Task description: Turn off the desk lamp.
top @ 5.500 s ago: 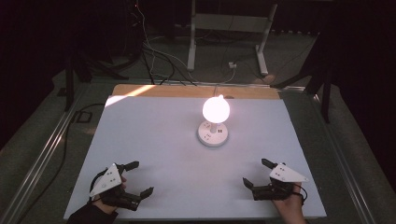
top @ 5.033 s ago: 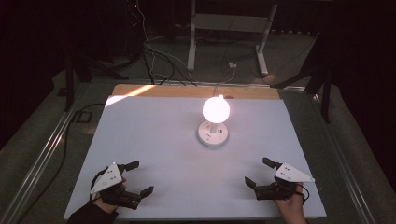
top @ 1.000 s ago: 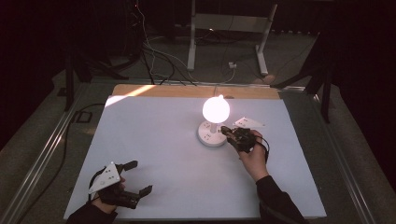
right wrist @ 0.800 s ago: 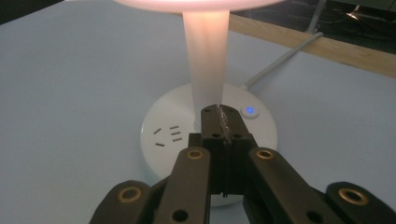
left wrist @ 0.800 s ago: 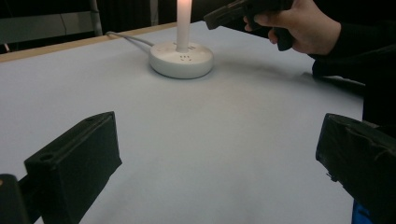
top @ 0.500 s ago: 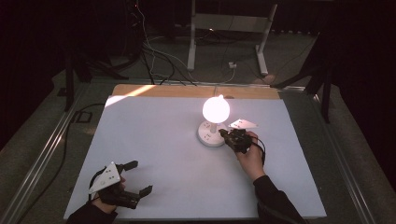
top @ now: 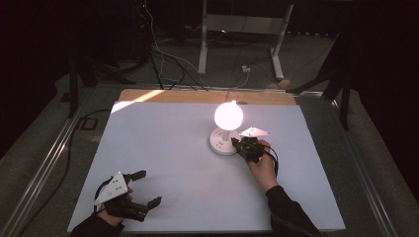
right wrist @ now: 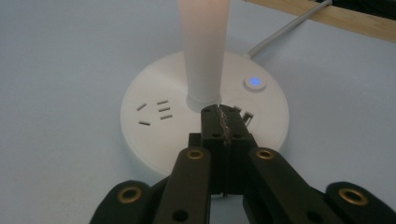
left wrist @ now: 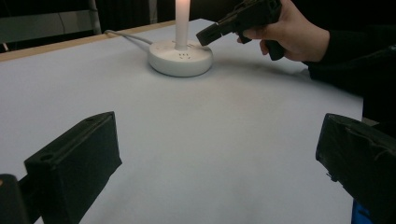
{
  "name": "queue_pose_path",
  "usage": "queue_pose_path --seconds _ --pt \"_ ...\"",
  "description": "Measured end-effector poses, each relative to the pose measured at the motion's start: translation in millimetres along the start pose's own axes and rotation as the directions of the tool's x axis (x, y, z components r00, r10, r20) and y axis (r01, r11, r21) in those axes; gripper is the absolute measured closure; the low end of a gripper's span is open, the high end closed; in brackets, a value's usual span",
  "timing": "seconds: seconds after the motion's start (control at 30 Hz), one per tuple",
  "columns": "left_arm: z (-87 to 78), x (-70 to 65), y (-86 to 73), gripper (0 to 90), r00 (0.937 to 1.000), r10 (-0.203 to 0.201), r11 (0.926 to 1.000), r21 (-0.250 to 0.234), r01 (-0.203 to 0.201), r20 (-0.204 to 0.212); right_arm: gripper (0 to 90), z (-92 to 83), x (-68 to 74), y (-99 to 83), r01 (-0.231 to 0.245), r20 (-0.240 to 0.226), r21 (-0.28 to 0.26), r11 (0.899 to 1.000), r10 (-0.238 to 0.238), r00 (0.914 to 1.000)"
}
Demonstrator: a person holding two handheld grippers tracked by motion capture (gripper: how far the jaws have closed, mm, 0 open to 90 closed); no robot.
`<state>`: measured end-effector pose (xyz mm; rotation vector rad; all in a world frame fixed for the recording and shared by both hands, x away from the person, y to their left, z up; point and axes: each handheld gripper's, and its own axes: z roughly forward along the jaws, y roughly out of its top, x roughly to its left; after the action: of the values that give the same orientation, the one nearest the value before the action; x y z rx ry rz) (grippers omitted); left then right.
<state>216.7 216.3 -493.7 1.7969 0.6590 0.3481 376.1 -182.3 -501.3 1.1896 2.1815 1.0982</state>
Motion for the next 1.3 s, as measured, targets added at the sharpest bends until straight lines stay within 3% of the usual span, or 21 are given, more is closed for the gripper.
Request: queue_pose_path --seconds 0.83,1.0,1.3 --pt "-0.3 0.0 0.1 0.4 1.0000 -0.001 1.0000 -0.001 0.001 0.000 89.7 3.0 3.7 -1.6 0.024 0.022 0.017 1.000 -0.024 0.9995" --pt "-0.6 0.6 0.1 0.4 0.9999 -0.009 0.9999 -0.009 0.009 0.005 89.7 -4.8 2.2 1.0 0.004 0.030 -0.029 1.000 -0.004 0.9996" --pt "0.0 -0.1 0.1 0.4 1.0000 -0.001 1.0000 -0.002 0.001 0.001 89.6 -17.9 0.3 10.2 -0.018 0.026 -0.066 0.998 0.020 0.9995"
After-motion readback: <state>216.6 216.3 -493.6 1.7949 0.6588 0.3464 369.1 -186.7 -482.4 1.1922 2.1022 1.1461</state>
